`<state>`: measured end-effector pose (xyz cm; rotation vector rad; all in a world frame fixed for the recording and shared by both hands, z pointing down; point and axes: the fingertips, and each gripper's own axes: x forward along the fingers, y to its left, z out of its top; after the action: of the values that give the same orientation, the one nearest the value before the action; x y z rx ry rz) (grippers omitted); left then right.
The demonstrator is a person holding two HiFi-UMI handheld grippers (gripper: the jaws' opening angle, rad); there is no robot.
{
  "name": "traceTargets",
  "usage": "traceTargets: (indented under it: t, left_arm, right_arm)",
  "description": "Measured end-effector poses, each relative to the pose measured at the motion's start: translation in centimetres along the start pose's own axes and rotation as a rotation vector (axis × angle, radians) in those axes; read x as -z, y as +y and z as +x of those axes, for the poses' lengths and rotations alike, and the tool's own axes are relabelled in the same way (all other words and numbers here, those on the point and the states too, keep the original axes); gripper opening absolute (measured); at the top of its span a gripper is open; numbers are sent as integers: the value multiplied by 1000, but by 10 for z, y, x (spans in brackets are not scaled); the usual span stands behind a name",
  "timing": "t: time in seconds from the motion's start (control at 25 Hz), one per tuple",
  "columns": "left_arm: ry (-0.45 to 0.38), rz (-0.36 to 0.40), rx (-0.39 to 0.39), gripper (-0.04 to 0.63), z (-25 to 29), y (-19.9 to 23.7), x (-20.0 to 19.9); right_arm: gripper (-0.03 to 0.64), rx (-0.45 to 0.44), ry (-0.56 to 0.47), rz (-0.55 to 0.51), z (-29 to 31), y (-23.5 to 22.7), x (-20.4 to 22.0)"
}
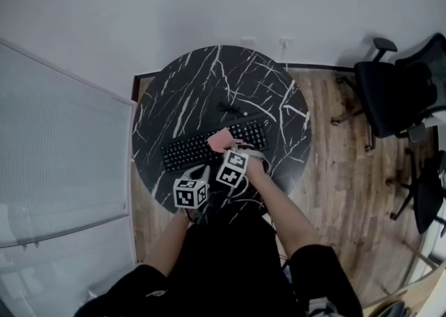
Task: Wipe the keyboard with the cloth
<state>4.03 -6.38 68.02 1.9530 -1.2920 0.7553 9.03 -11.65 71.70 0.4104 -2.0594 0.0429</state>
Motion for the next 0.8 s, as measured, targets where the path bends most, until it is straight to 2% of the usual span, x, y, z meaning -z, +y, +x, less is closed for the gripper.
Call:
traceTargets:
  t: [0.48, 0.8]
  left_arm:
    - [1, 12, 11, -2, -3, -15, 12]
    - [-15, 32, 22, -2, -1, -23, -2]
  right_arm:
    - [13, -12, -5, 23, -8, 39, 18]
    - [12, 55, -95, 74, -33, 17, 8]
